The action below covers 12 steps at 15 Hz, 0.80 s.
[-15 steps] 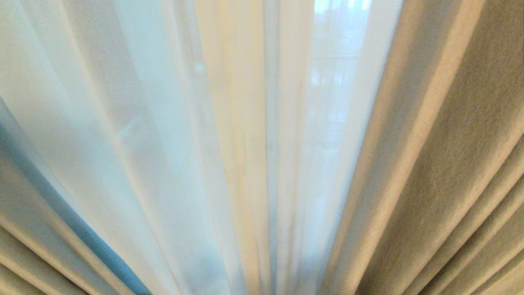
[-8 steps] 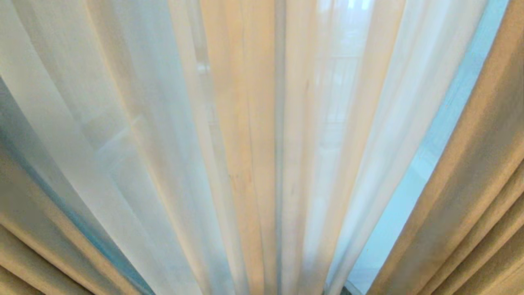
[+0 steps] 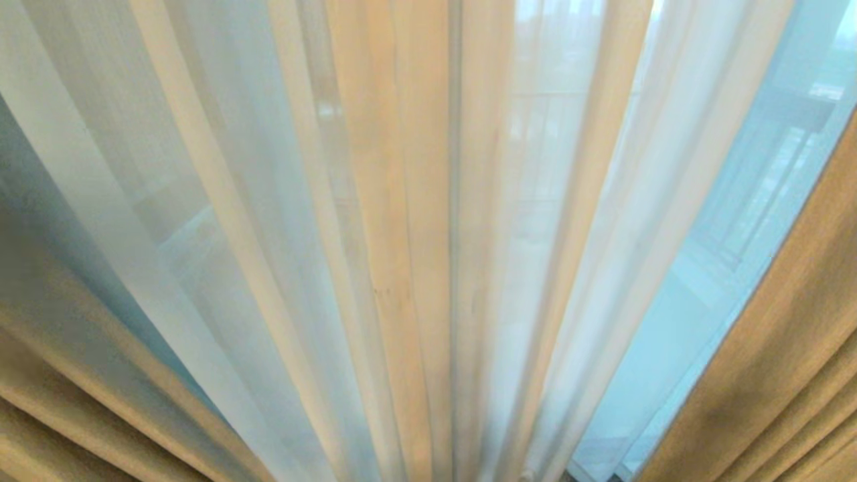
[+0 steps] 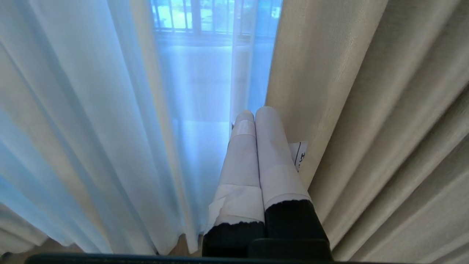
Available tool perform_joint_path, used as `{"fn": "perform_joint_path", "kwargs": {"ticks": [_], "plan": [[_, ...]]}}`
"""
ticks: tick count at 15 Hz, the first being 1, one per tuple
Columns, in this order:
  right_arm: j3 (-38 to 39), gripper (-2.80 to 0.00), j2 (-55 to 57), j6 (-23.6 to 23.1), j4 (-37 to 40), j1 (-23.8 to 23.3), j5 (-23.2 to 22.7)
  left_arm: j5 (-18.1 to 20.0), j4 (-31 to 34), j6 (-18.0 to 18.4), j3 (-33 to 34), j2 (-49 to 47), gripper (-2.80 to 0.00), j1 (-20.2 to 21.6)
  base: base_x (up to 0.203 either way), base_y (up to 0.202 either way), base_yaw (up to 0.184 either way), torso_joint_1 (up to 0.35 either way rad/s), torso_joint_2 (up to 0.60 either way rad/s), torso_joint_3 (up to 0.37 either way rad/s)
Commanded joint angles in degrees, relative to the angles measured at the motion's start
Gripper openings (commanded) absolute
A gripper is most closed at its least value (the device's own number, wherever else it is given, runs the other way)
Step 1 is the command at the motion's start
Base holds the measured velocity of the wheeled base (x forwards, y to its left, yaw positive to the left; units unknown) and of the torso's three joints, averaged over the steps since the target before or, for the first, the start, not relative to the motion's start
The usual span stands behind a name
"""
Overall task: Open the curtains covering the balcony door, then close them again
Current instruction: Pull the outer curtains open on both sides
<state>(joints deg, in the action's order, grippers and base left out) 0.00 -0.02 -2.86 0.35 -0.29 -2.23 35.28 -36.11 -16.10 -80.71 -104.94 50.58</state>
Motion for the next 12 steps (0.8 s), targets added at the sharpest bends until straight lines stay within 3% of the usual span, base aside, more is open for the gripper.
{"fn": "perform_joint_path", "kwargs": {"ticks": [1, 6, 12], "plan": [[0.0, -2.8, 0.02, -0.04, 0.0, 0.02, -0.05, 0.23, -0.12, -0.16, 0.47, 0.88, 0.0, 0.06, 0.0, 0.0, 0.0, 0.0, 0.0, 0.0], [0.0, -2.8, 0.02, -0.04, 0.0, -0.05, -0.05, 0.65, -0.16, -0.16, 1.41, 2.81, 0.0, 0.06, 0.0, 0.0, 0.0, 0.0, 0.0, 0.0], [0.0, -2.8, 0.02, -0.04, 0.0, -0.07, -0.05, 0.2, -0.19, -0.16, 9.79, 10.43, 0.0, 0.09, 0.0, 0.0, 0.0, 0.0, 0.0, 0.0]]}}
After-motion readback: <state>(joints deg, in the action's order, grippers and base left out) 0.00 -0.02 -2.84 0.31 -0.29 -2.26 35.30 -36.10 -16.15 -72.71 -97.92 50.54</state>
